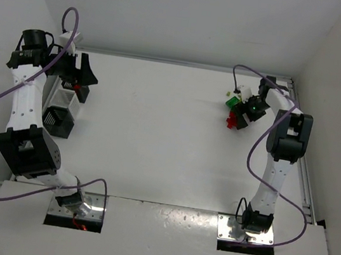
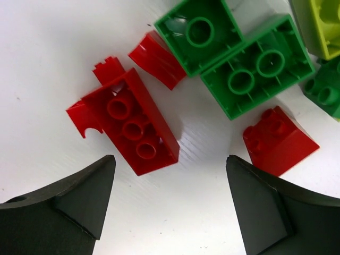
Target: Sort the legos into containers by color
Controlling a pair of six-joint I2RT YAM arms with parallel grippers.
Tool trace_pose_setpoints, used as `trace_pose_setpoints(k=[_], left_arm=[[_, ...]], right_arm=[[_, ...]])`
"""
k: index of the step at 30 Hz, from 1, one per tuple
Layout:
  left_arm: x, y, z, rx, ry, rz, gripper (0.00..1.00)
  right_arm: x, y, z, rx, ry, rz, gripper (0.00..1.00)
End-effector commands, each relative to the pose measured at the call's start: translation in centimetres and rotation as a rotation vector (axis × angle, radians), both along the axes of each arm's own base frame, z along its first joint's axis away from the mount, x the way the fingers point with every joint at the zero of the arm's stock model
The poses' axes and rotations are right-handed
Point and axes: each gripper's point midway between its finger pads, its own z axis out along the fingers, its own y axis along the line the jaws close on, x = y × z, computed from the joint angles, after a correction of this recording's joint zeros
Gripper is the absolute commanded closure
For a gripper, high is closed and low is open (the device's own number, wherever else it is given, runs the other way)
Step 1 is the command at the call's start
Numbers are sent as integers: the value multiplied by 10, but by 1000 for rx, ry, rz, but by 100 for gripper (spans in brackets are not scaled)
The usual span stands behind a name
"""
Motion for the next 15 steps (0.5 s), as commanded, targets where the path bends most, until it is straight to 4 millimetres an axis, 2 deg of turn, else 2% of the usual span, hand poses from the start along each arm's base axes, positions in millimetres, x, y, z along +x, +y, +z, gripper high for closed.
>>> trace_pose_setpoints(k=[1,9,10,12,13,15], left_arm=[[5,-4,15,-14,-44,-26,17],[6,-7,18,-11,-52,-36,15],[7,-7,12,-17,-35,-35,15],[7,-7,12,-18,-35,-35,15],[7,-5,11,-11,-33,-30,15],[7,-5,11,-11,-33,-29,15]], right_arm=[[10,16,0,34,-18,53,15],[8,26,-9,67,6,68,20],[8,30,-9,67,6,77,23],[8,33,-10,58,7,84,28],[7,33,-15,58,19,84,35],[6,31,-19,48,26,91,42]])
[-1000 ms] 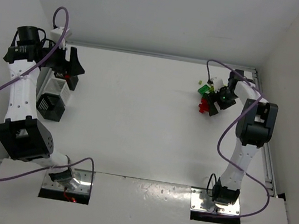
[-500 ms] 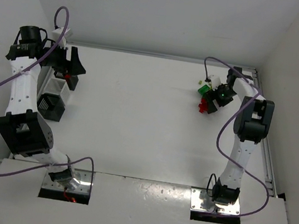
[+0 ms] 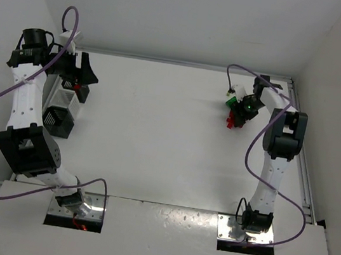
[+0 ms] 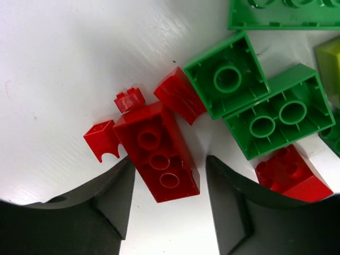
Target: Sort the legos into containers by color
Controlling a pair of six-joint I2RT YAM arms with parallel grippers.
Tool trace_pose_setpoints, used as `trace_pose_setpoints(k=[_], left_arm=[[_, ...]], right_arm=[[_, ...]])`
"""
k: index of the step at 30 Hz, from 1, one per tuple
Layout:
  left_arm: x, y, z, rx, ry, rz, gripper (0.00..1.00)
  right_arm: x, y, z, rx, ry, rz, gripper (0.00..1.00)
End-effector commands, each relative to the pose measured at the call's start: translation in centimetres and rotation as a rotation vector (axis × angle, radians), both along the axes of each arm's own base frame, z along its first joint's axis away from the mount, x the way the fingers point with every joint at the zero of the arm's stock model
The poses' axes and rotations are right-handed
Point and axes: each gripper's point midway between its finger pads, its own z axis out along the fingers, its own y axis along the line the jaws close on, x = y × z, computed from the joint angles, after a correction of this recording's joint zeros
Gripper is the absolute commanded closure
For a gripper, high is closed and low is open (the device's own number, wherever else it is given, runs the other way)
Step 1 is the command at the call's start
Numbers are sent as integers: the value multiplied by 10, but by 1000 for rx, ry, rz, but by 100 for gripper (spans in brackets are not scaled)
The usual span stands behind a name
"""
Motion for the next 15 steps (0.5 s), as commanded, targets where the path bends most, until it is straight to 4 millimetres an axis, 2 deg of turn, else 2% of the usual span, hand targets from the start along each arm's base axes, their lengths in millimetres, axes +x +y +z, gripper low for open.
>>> trace_pose_setpoints(k=[1,2,4,5,8,9,12,13,14,15], left_arm=[[3,-4,12,-2,-35,-23,15],[4,-3,11,11,-37,-22,15],[4,-3,11,11,-37,-22,15],[2,-4,15,14,-54,-35,15],[0,-11,12,0,-69,-51,15],[-6,-18,9,-6,-73,-66,15],[-13,-33,13,-31,-123,-116,15],[-20,-43,11,-56,-122,-138,15],[-25,-48,11,-78,-123,-156,14],[-28,-60,13,-135,-124,-201,14]], right_arm=[[-1,9,-12,13,13,45,46],[-4,9,-15,14,22,45,53],[-14,7,-15,1,34,65,59],[-17,7,-14,1,37,65,66],[-28,10,2,16,18,89,80],[-35,13,17,27,0,91,88],[-42,24,48,84,-59,103,90],[-51,32,56,102,-61,117,90],[-55,45,83,144,-108,140,90],[-58,50,97,169,-133,148,90]])
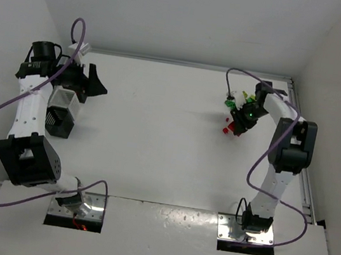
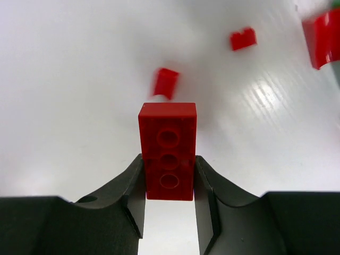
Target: Sort the legos into containers by color
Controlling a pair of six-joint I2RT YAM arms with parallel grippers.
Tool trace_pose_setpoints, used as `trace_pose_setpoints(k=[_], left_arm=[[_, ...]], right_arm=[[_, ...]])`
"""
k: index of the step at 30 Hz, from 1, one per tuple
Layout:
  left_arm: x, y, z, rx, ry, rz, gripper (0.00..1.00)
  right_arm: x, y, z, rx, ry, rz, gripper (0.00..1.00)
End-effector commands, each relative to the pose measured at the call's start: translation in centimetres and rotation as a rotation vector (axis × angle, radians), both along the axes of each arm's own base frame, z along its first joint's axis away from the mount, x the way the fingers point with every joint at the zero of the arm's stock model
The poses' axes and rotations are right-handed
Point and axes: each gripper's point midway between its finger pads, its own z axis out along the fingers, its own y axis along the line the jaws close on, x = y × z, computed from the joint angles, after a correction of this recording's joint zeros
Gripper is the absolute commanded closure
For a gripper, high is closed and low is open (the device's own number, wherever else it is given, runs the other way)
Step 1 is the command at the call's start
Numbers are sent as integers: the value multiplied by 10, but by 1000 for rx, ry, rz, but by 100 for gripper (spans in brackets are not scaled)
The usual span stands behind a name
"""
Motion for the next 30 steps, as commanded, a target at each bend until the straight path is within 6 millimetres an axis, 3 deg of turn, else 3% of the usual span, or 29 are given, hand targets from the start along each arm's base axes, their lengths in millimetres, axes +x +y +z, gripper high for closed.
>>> trace_pose_setpoints(k=[1,2,5,6,7,11,14,17,24,30], left_arm=[[-15,-36,32,-116,-114,-132,14],[-20,-50,24,-176,-66,-154,14],[-32,-81,16,-357,39,-189,16],[-28,-87,23,-386,-3,-212,17],[-29,-97,13,-424,43,-212,17],[-27,-123,25,-558,123,-188,17],[-22,-136,35,-595,142,-172,10],[-23,-149,36,-628,170,-172,2],[-39,-175,13,-660,261,-214,0],[-41,-179,6,-658,278,-207,0]], right_arm=[[-4,49,87,156,-175,96,90],[-12,64,108,210,-196,117,90],[-30,114,132,302,-189,168,91],[-32,128,144,327,-199,184,91],[-41,156,151,375,-177,210,91],[-54,222,176,462,-193,285,91],[-60,262,188,509,-204,316,91],[-65,290,196,525,-197,344,91],[-71,336,202,521,-224,391,91],[-80,369,207,528,-235,430,91]])
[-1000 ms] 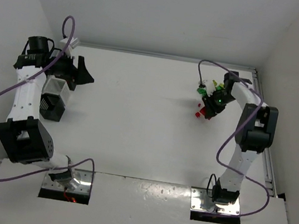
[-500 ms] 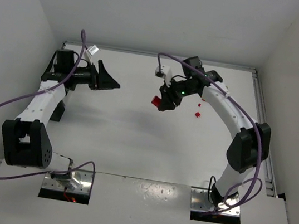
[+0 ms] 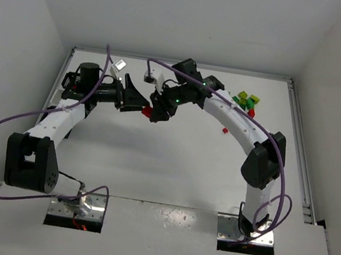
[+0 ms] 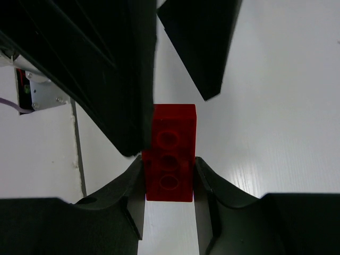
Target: Sort the legos into containers by color
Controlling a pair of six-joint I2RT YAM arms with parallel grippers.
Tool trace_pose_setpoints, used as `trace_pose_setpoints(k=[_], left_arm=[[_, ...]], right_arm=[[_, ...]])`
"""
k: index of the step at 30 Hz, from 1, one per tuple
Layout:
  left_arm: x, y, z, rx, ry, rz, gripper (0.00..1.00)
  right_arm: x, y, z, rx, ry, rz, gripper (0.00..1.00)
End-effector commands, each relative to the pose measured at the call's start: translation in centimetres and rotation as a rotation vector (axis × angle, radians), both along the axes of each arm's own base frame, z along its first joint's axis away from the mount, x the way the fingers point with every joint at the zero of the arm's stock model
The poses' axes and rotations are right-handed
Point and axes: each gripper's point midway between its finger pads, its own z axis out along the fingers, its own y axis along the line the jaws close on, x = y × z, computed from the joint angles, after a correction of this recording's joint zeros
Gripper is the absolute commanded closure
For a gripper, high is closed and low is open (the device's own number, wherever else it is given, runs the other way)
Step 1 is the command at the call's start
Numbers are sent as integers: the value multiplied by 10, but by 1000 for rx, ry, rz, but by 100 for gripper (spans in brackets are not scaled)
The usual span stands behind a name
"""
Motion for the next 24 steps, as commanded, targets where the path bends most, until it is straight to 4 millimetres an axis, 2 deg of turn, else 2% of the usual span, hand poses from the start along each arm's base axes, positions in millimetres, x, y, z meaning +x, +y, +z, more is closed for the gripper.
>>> trace_pose_setpoints(k=[1,2,4,7,9,12,14,15,17,20,21,23,24], left_arm=[[0,-3,17,-16,-61,1,0],[0,-3,17,-16,-61,1,3],[-3,-6,13,-16,-52,-10,6],[-7,-9,7,-16,-41,-19,20],[-10,-12,2,-15,-27,-28,33],[-14,-11,-7,-14,-2,-28,49],[-14,-11,-7,-14,-2,-28,49],[-13,-12,-9,-13,7,-28,49],[-13,-12,-9,-13,7,-28,51],[-13,-12,-8,-18,-2,-36,66],[-13,-12,-8,-18,-2,-36,75],[-9,-8,-4,-15,-21,-24,82],[-10,-7,-2,-8,-35,-28,85]], right_arm=[[3,24,21,40,-59,1,91],[1,27,16,23,-52,3,91],[2,30,19,17,-73,-2,91],[-1,36,17,4,-94,10,91],[-1,38,19,-3,-113,4,91],[6,35,14,-27,-134,-25,91],[9,35,22,-26,-179,-47,92],[11,32,16,-48,-183,-64,92],[16,30,23,-39,-218,-85,92],[18,27,24,-44,-234,-101,92],[16,25,26,-43,-235,-101,90],[16,23,24,-47,-233,-113,82],[16,23,24,-47,-233,-113,63]])
